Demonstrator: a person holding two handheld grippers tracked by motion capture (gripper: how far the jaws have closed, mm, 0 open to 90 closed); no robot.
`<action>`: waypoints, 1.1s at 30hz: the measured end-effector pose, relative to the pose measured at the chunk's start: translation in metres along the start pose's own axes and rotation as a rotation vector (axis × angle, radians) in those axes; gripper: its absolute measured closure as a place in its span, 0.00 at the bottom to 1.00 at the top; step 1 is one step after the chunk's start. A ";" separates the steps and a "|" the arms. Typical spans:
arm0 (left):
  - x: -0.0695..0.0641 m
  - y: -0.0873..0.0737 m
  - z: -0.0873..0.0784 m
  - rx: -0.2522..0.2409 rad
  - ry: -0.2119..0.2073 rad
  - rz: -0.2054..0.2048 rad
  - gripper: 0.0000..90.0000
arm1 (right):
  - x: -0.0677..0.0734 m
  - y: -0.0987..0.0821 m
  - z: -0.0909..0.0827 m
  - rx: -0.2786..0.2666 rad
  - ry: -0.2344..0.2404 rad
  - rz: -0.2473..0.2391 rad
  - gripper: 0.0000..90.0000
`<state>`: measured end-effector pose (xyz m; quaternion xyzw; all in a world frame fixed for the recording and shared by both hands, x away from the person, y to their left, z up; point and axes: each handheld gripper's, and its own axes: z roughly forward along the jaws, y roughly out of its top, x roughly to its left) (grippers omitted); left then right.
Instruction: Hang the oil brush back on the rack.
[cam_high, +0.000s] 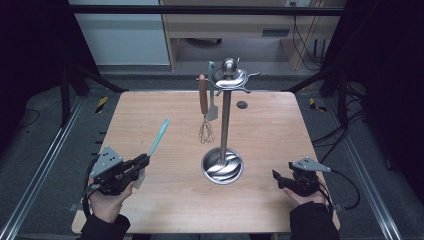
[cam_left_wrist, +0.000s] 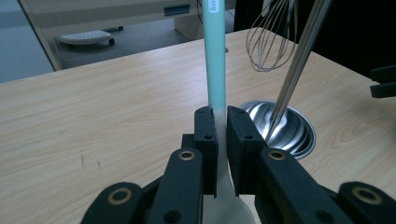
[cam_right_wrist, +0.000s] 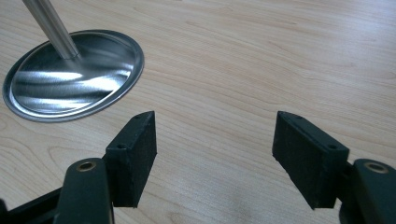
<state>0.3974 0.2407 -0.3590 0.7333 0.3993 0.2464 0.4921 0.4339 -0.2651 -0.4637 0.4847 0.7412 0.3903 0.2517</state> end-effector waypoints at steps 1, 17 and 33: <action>-0.001 0.001 0.000 -0.005 0.001 0.001 0.92 | 0.000 0.000 0.001 -0.001 -0.001 -0.006 0.34; -0.013 0.028 -0.012 -0.106 -0.021 0.016 0.92 | 0.000 0.000 0.002 0.010 -0.016 -0.021 0.34; -0.032 0.052 -0.016 -0.200 -0.070 0.010 0.92 | 0.001 0.000 0.002 0.013 -0.014 -0.027 0.34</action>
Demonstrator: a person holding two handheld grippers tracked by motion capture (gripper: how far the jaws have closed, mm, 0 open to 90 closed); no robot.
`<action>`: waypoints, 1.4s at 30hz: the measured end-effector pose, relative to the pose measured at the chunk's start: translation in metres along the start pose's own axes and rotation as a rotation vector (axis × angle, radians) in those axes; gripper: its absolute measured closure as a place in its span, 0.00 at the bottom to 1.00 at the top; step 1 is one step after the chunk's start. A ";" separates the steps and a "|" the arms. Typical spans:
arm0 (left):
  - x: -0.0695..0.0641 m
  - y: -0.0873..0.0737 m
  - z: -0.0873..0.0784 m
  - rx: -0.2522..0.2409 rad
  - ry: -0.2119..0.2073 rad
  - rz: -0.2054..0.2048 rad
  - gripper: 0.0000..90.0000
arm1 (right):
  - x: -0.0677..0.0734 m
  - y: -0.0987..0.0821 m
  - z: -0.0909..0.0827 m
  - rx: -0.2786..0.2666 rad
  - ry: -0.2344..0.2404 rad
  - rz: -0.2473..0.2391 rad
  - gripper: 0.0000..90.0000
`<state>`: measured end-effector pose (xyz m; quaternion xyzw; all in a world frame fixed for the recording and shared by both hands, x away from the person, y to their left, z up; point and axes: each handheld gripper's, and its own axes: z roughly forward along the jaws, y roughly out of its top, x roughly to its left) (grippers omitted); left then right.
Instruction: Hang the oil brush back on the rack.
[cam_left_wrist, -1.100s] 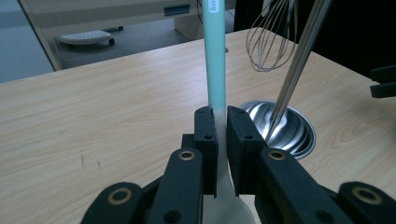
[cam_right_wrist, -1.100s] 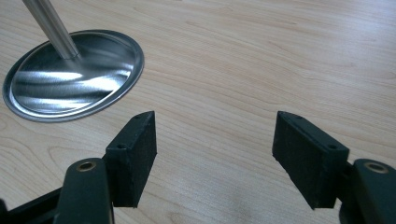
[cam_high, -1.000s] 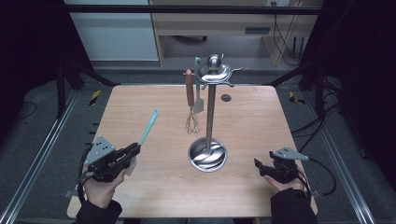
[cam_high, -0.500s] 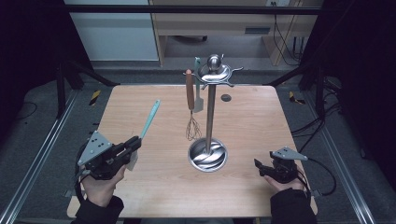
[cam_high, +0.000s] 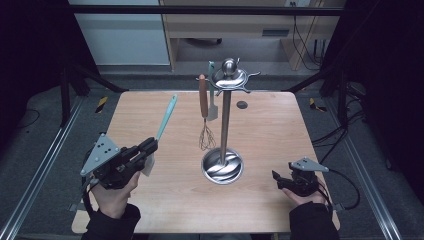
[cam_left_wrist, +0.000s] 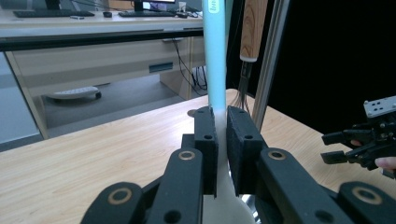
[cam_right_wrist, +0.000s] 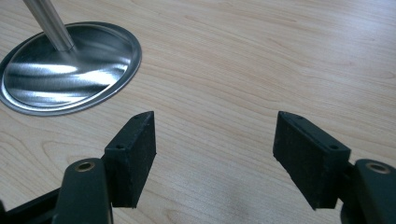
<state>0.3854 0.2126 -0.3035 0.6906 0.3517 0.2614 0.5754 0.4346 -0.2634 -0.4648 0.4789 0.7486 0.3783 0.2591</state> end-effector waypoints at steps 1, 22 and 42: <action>-0.001 0.001 0.001 -0.002 -0.002 0.005 0.92 | 0.000 0.000 0.000 -0.002 -0.001 -0.002 0.34; -0.029 0.018 0.000 -0.067 -0.059 0.053 0.92 | 0.000 0.000 0.001 0.003 -0.003 -0.005 0.34; -0.049 0.034 0.009 -0.081 -0.099 0.094 0.92 | 0.000 0.000 0.000 -0.001 -0.002 -0.001 0.34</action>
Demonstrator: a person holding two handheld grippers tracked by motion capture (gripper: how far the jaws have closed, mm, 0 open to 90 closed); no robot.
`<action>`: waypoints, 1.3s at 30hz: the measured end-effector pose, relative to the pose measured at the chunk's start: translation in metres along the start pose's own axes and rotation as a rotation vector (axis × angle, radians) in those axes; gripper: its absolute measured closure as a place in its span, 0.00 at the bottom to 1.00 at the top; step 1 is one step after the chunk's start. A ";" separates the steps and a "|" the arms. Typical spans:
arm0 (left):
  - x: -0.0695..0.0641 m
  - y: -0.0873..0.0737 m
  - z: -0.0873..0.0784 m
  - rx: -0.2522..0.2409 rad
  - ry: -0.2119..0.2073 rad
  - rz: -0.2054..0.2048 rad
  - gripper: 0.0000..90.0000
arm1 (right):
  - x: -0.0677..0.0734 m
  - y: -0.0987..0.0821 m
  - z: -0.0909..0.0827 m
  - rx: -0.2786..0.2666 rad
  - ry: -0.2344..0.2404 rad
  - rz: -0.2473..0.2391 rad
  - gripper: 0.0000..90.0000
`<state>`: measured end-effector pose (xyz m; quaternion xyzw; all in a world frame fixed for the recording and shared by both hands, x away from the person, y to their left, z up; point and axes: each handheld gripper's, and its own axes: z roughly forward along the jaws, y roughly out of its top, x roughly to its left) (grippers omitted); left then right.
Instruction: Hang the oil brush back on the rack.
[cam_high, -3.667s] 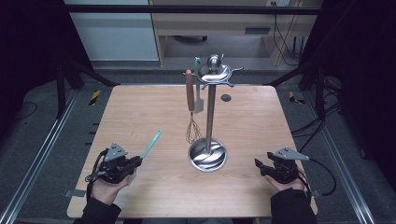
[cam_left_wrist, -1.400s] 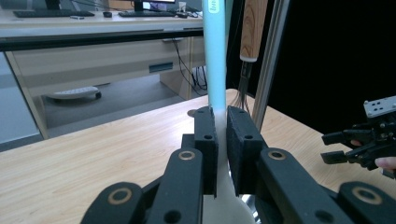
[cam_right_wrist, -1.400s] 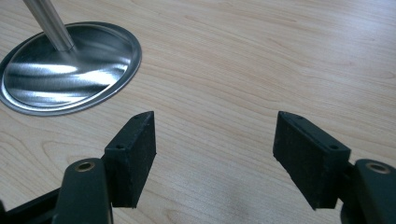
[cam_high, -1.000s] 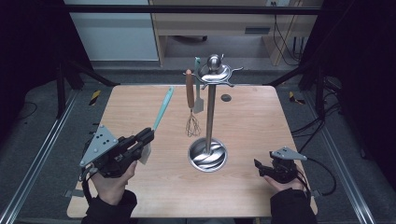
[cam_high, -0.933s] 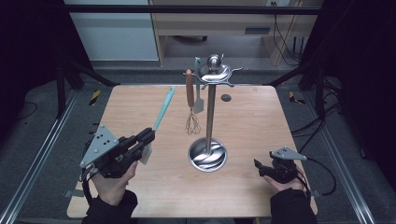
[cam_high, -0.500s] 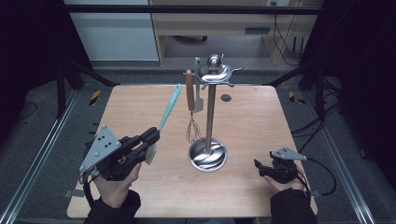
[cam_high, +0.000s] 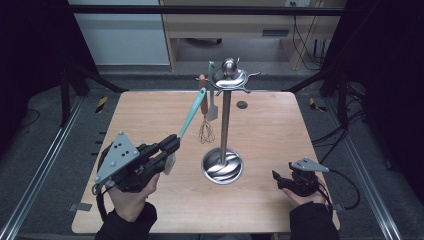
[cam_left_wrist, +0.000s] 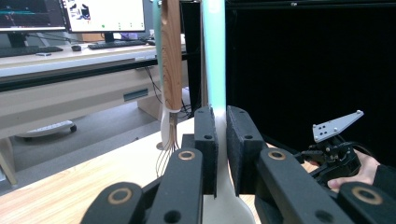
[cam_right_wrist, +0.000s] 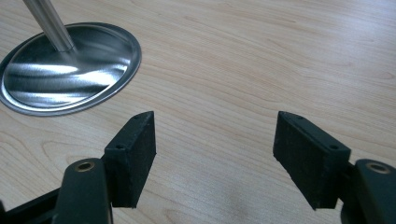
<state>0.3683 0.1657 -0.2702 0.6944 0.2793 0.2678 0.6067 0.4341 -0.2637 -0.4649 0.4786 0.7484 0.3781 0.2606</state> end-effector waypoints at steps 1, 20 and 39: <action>-0.001 0.001 0.001 -0.001 -0.002 -0.001 0.92 | 0.000 0.000 0.000 0.000 0.000 0.001 0.34; -0.009 0.004 0.005 0.003 -0.020 0.015 0.92 | 0.000 0.000 0.000 -0.002 0.000 -0.005 0.34; -0.013 0.003 0.015 0.052 -0.012 0.045 0.92 | 0.000 0.000 0.000 -0.001 0.002 -0.004 0.34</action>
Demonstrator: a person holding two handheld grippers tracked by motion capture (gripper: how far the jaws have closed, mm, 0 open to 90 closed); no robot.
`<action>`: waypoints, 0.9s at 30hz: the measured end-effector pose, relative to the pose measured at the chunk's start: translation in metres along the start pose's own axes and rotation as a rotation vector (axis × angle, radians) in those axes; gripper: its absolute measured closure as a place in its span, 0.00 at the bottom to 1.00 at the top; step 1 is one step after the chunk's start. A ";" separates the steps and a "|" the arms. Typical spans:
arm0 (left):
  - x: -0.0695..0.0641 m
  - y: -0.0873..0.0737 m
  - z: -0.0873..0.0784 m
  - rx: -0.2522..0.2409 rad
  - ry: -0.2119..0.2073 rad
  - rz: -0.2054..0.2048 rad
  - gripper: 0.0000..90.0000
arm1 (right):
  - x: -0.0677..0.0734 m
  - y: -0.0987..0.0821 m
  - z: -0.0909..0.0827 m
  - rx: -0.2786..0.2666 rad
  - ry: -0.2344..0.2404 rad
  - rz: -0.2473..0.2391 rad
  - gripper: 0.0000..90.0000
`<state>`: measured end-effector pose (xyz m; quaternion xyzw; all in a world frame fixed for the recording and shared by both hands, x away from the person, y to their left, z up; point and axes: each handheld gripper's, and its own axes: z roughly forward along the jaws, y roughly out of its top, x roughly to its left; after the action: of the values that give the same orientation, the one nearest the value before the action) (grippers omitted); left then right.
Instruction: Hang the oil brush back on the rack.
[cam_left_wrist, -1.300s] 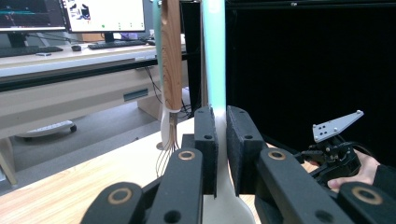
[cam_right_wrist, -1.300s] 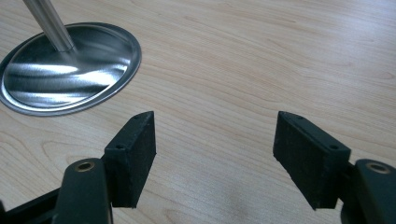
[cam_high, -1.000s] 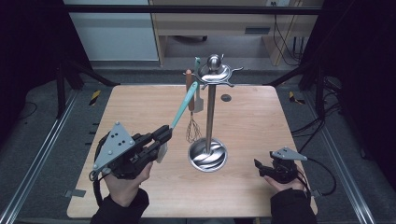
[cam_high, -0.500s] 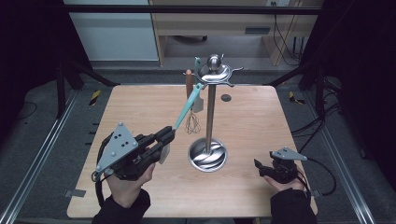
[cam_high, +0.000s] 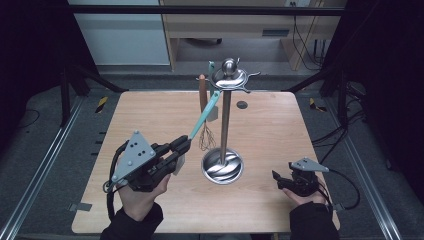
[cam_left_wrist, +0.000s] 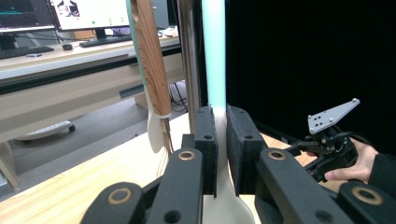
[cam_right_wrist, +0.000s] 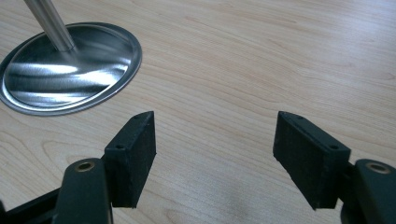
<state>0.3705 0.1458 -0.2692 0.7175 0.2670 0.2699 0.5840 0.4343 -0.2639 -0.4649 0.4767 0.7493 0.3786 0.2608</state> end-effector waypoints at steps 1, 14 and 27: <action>0.000 0.000 0.001 0.002 0.001 0.001 0.92 | 0.000 0.000 0.000 0.000 -0.001 -0.002 0.34; -0.004 -0.002 0.018 0.029 0.019 0.004 0.92 | 0.000 0.000 0.000 0.001 -0.001 -0.001 0.34; -0.007 -0.009 0.035 0.043 0.042 -0.012 0.92 | 0.000 0.000 0.001 0.004 0.001 -0.001 0.34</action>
<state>0.3896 0.1182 -0.2846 0.7224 0.2894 0.2756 0.5643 0.4346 -0.2635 -0.4653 0.4767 0.7502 0.3773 0.2599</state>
